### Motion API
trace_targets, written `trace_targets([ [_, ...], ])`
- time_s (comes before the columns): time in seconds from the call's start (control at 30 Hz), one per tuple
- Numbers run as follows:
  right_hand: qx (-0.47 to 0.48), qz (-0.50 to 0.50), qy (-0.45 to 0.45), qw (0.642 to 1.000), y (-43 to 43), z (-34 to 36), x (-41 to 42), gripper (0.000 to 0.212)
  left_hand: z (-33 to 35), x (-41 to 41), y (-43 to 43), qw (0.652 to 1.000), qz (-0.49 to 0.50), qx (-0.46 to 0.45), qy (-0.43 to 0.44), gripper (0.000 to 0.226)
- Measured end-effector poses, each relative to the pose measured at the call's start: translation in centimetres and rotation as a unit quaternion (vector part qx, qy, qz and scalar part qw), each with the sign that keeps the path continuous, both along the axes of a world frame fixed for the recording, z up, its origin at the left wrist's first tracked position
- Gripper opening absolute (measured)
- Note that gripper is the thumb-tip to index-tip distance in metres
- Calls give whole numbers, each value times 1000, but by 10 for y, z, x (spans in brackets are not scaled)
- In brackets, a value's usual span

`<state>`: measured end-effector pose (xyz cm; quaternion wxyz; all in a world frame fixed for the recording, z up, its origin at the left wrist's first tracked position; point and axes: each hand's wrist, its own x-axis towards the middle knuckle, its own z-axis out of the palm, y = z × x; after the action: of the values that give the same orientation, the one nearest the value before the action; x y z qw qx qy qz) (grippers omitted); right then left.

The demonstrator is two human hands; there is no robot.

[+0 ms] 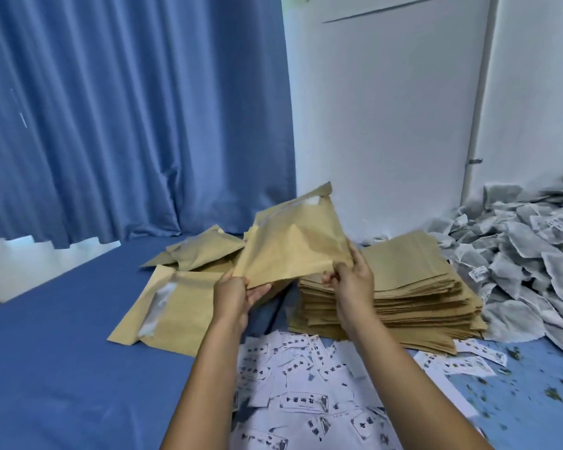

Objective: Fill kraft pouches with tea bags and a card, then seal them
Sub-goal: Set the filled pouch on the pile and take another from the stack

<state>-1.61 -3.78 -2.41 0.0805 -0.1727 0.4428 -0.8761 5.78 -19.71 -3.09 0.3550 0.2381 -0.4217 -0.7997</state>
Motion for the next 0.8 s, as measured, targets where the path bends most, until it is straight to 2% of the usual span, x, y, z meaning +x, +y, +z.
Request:
trace_targets([
  [0.07,2,116,-18,993,-25,8,-1,58,14,3,-24,998,8,36,45,32],
  [0.1,67,143,8,987,-32,6,-4,61,19,3,-32,997,-9,53,58,32],
  [0.13,180,142,59,971,-34,3,-9,62,20,4,-40,996,-32,65,46,38],
  [0.17,319,106,131,933,-33,-4,-17,60,19,4,-45,996,-53,69,8,42],
  [0.2,456,47,212,863,-29,-15,-28,61,16,5,-50,995,-64,59,-42,45],
  [0.23,573,-9,271,774,-21,-26,-39,63,9,4,-53,993,-64,29,-95,49],
  [0.3,725,-91,311,608,2,-48,-64,67,-10,1,-56,978,-66,-56,-187,52],
  [0.33,771,-110,304,548,15,-57,-74,66,-19,-1,-55,970,-86,-83,-213,48],
  [0.4,823,-123,282,479,39,-69,-87,58,-31,-3,-45,958,-149,-85,-228,39],
  [0.5,829,-154,356,403,52,-74,-89,36,-45,-11,-30,943,-205,-102,-242,45],
  [0.57,817,-149,411,376,54,-72,-79,28,-50,-22,-19,939,-209,-119,-247,46],
  [0.63,801,-165,432,379,59,-75,-68,26,-47,-34,-5,943,-194,-121,-242,39],
  [0.67,787,-183,439,392,63,-76,-62,23,-44,-40,3,944,-181,-123,-245,35],
  [0.73,743,-210,447,453,73,-77,-51,18,-40,-53,19,941,-151,-143,-266,27],
  [0.8,713,-184,445,509,85,-86,-46,16,-41,-63,33,934,-136,-174,-282,20],
])
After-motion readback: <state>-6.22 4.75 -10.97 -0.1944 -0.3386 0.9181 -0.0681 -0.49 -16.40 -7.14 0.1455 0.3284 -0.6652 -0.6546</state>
